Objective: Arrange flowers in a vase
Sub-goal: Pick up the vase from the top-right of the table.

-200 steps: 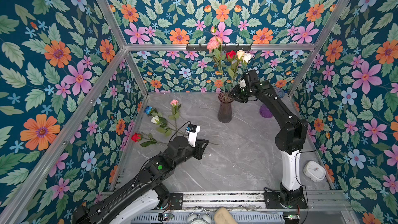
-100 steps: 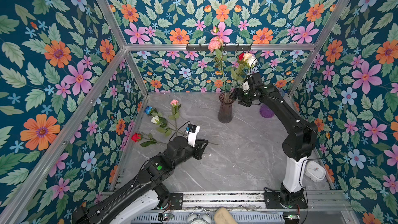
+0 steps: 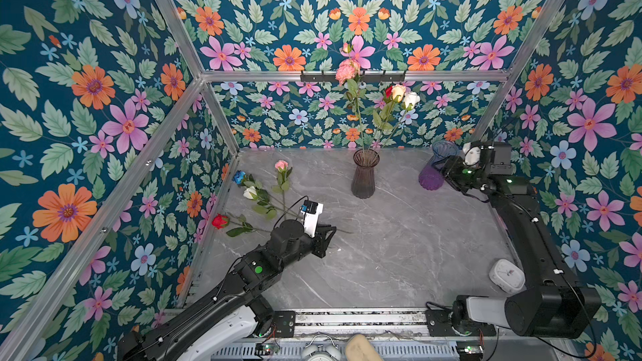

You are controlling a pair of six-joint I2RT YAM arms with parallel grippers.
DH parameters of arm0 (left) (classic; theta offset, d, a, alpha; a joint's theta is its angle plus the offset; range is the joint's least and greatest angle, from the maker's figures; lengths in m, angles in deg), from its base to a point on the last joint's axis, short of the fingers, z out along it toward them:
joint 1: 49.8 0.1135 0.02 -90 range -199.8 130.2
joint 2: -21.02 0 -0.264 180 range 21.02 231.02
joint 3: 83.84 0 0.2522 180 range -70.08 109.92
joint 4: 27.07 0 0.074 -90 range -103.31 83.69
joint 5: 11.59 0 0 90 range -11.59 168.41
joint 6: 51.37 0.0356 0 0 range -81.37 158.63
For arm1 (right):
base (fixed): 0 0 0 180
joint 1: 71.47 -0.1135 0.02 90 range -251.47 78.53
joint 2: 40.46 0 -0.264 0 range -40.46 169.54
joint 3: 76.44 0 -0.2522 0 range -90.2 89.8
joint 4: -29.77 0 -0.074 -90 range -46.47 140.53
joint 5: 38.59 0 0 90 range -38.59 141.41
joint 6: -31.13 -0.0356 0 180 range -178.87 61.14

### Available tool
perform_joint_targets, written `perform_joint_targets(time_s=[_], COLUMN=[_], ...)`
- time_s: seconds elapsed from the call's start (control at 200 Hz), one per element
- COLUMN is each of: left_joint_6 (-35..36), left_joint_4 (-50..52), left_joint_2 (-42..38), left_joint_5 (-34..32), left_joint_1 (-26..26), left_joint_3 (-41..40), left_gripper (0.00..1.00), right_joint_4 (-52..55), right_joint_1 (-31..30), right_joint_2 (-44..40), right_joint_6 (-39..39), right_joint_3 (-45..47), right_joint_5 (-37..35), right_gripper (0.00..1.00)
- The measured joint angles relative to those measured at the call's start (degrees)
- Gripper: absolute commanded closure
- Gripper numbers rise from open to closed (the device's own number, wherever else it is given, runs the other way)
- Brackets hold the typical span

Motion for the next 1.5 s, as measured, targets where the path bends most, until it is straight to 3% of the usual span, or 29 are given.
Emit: perform_joint_targets(time_s=[0.18, 0.21, 0.275, 0.705, 0.955, 1.155, 1.305, 1.501], left_joint_6=[-0.02, -0.02, -0.02, 0.07, 0.46, 0.83, 0.83, 0.81], left_joint_4=[-1.2, -1.25, -1.4, 0.94, 3.54, 4.42, 4.39, 4.37], left_joint_2=[2.32, 2.38, 2.45, -0.44, 0.17, 0.94, 1.18, 2.19], left_joint_5=[1.4, 1.53, 1.64, 0.17, -0.92, -1.4, -1.42, -1.4], left_joint_1=[0.0, 0.0, 0.0, 0.0, 0.0, 0.0, 0.0, 0.0], left_joint_3=[0.0, 0.0, 0.09, 2.14, 4.55, 5.77, 5.75, 5.86], left_gripper=[0.75, 0.75, 0.75, 0.74, 0.74, 0.74, 0.74, 0.74], right_joint_4=[0.76, 1.01, 1.62, 9.31, 11.34, 10.6, 11.1, 10.97], right_joint_1=[7.56, 7.98, 8.44, 8.85, 8.85, 8.35, 7.89, 6.88], right_joint_2=[5.64, 7.04, 9.97, 29.99, 35.89, 38.23, 38.23, 37.2], right_joint_6=[-2.62, -2.6, -2.4, 1.14, 1.97, 2.14, 3.37, 3.41], right_joint_3=[-4.44, -5.92, -9.05, -29.09, -32.65, -32.79, -32.33, -31.19], right_joint_5=[2.21, 2.01, 0.94, -5.14, -4.98, -3.41, -3.85, -3.78], right_gripper=[0.46, 0.51, 0.57, 0.56, 0.59, 0.75, 1.0, 1.0])
